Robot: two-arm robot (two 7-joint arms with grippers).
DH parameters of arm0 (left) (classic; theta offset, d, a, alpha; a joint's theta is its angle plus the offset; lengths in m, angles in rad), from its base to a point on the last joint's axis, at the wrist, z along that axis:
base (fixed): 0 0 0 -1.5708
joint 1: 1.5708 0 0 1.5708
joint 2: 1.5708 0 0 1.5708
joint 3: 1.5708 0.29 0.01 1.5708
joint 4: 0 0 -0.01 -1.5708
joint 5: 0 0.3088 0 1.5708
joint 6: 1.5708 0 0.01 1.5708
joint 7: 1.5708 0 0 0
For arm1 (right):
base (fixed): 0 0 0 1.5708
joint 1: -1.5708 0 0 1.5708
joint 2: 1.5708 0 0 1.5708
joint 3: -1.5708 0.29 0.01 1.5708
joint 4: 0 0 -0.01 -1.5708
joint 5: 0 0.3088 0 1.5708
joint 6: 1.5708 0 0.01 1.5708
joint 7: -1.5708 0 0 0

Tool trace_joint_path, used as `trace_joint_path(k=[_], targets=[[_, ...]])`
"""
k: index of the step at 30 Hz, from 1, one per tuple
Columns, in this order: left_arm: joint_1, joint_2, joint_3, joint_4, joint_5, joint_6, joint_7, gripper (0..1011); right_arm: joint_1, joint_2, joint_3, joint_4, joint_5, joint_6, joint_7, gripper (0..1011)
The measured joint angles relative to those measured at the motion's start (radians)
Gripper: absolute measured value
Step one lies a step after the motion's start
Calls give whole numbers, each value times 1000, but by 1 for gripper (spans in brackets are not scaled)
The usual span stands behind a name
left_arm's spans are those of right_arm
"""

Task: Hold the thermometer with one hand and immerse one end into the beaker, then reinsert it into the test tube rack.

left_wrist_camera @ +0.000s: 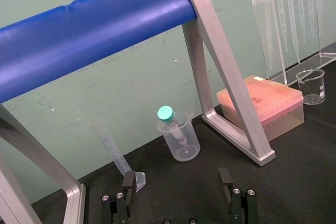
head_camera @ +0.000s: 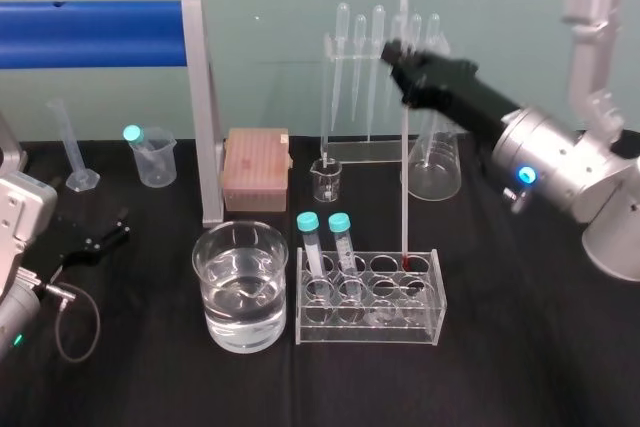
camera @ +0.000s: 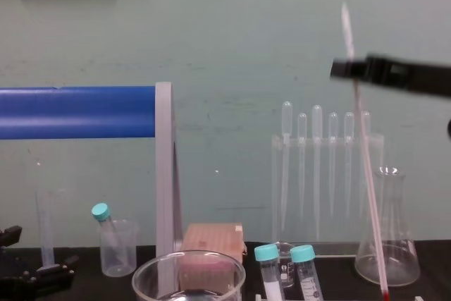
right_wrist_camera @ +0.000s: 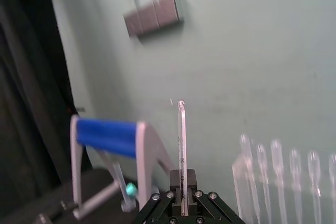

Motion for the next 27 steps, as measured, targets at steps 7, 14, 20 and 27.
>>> trace_joint_path(k=[7, 14, 20, 27], targets=[[0, 0, 0, 0, 0, 0, 0, 1008, 12, 4, 17, -31, 33, -96, 47, 57], [0, 0, 0, 0, 0, 0, 0, 1008, 49, -9, -11, -12, 52, -204, 135, 56], [0, 0, 0, 0, 0, 0, 0, 1008, 79, -37, -59, 17, 101, -267, 244, 56], [0, 0, 0, 0, 0, 0, 0, 1008, 103, -61, -122, 39, 131, -305, 334, 57]])
